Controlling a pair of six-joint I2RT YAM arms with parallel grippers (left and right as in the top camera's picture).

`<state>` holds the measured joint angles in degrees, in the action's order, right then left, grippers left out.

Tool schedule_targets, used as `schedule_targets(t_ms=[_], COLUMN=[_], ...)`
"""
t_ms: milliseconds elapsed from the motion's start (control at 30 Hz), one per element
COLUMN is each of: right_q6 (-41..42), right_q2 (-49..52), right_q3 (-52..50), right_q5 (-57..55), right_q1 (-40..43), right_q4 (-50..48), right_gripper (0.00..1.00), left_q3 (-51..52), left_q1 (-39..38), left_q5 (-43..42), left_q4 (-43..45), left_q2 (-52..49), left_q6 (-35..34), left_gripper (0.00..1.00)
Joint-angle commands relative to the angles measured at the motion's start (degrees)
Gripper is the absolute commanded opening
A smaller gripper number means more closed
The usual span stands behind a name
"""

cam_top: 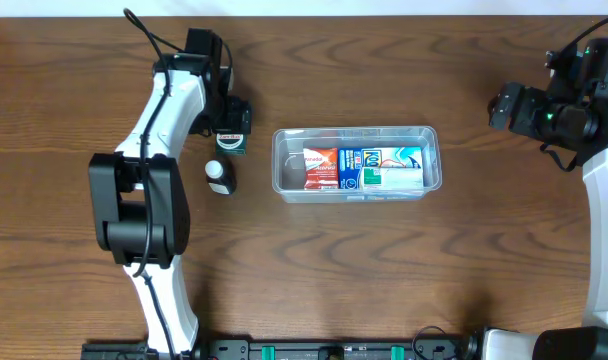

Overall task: Pack container
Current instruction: 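Grasp the green Zam-Buk box with the left gripper and lift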

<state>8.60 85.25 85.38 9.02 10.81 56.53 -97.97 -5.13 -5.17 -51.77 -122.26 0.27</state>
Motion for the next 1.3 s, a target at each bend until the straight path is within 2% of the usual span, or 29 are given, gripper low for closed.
schedule_targets(t_ms=[0,533,633,700,733,967,1267], right_q6=[0.6,0.6,0.6,0.6,0.6,0.6,0.6], right_q2=[0.3,0.3,0.3,0.3,0.3,0.3,0.3], right_q3=[0.1,0.1,0.1,0.1,0.1,0.1,0.1], right_q5=[0.0,0.0,0.0,0.0,0.0,0.0,0.0], right_q1=[0.4,0.4,0.4,0.4,0.4,0.4,0.4], right_q4=[0.0,0.0,0.1,0.0,0.0,0.1,0.1], right_gripper=[0.99,0.99,0.99,0.99,0.99,0.99,0.99], left_q3=[-0.1,-0.1,-0.1,-0.1,-0.1,-0.5,-9.7], left_q1=[0.3,0.3,0.3,0.3,0.3,0.3,0.3], left_q5=[0.3,2.3,2.3,2.3,2.3,2.2,1.7], left_q4=[0.0,1.6,1.6,1.4,1.4,0.3,-10.6], left_q2=[-2.7,-7.0,-7.0,-7.0,-7.0,-6.8,-1.3], left_q6=[1.9,5.1,5.1,5.0,5.0,3.4,-1.4], left_gripper=[0.93,0.94,0.83,0.69,0.66,0.64,0.64])
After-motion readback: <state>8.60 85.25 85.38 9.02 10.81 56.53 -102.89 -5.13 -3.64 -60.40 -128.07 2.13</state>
